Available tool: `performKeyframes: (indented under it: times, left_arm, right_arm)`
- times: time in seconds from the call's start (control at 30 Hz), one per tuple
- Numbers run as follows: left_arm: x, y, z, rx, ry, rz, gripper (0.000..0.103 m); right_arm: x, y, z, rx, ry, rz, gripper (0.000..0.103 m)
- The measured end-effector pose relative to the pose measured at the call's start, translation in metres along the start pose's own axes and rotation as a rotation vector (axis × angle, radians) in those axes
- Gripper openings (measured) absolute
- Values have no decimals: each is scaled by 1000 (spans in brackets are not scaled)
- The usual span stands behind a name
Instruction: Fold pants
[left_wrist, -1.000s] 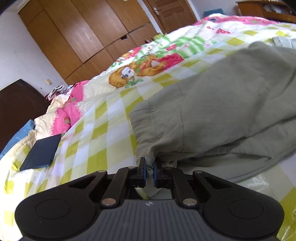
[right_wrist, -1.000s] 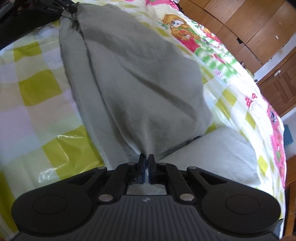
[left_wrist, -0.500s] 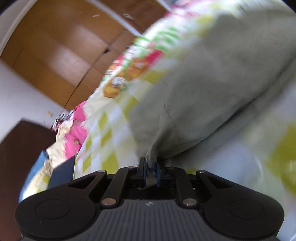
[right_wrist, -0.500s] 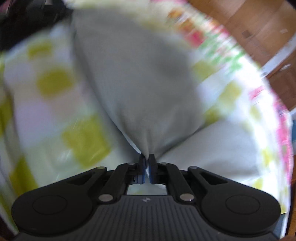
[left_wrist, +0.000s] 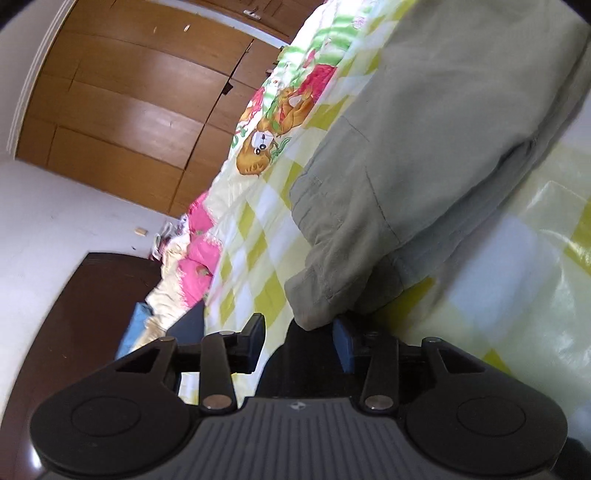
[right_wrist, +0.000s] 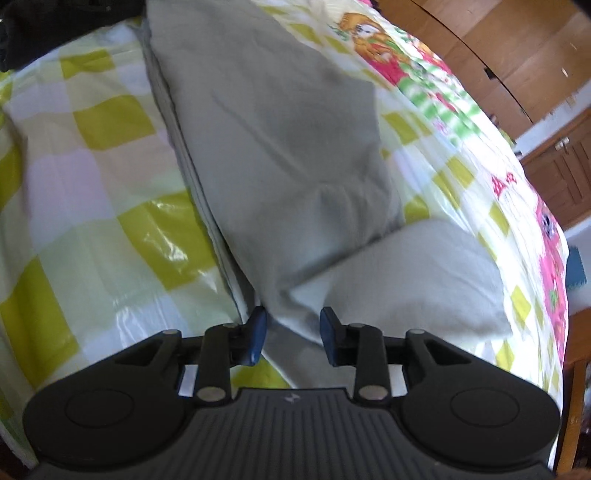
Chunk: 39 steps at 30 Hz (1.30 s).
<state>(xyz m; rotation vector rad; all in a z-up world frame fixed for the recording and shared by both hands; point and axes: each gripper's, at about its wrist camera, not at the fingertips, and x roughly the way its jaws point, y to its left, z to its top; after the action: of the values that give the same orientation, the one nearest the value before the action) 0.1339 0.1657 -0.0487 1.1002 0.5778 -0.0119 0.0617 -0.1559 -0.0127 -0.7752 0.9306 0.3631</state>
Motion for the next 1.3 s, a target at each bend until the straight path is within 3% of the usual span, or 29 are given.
performKeyframes:
  times: [0.13,0.23,0.37,0.5,0.63,0.7,0.77,0.8,0.83,0.87,0.9,1.0,1.13,1.2,1.3]
  left_arm:
    - [-1,14,3,-25,49,67,56]
    - [-7,29,-2,-108,87,79,56]
    - [-39,28,18,-147,13,75,56]
    - [-78,4,69,-140,-159,-10,56]
    - [-110,-25,124,-205,-301,-160,56]
    - [-119,-41,147,-226,-342,-256,57]
    - [-123,-59,166,-228,-353,-316,57]
    - [-124,-65,172,-220,-355,-354,57]
    - [-126,-71,178,-211,-363,-381,57]
    - [-128,-75,183,-205,-367,-392,57]
    - [-133,-82,189,-193,-367,-401,57]
    - [-142,-89,200,-158,-382,-404,57]
    - [-152,-90,210,-149,-400,-410,57]
    - [-155,-94,215,-148,-408,-419,57]
    - [-162,-105,224,-130,-425,-444,57]
  right_arm:
    - [-20,-11,-15,90,-3,7,38]
    - [-33,-34,-28,203,-24,-1,38]
    - [-35,-82,-46,441,-67,-26,42]
    - [-9,-144,-62,717,-102,-34,43]
    - [38,-213,-91,1085,-119,36,43]
    - [64,-239,-109,1260,-122,84,43]
    - [79,-255,-122,1400,-179,139,43]
    - [82,-260,-126,1446,-217,165,36]
    - [84,-262,-128,1469,-252,198,12]
    - [87,-264,-127,1482,-272,241,3]
    - [87,-265,-127,1495,-287,272,3]
    - [54,-267,-132,1470,-414,293,3]
    - [-27,-266,-184,1518,-595,277,3]
    - [-65,-259,-215,1534,-631,221,3]
    - [-101,-236,-258,1582,-615,169,3]
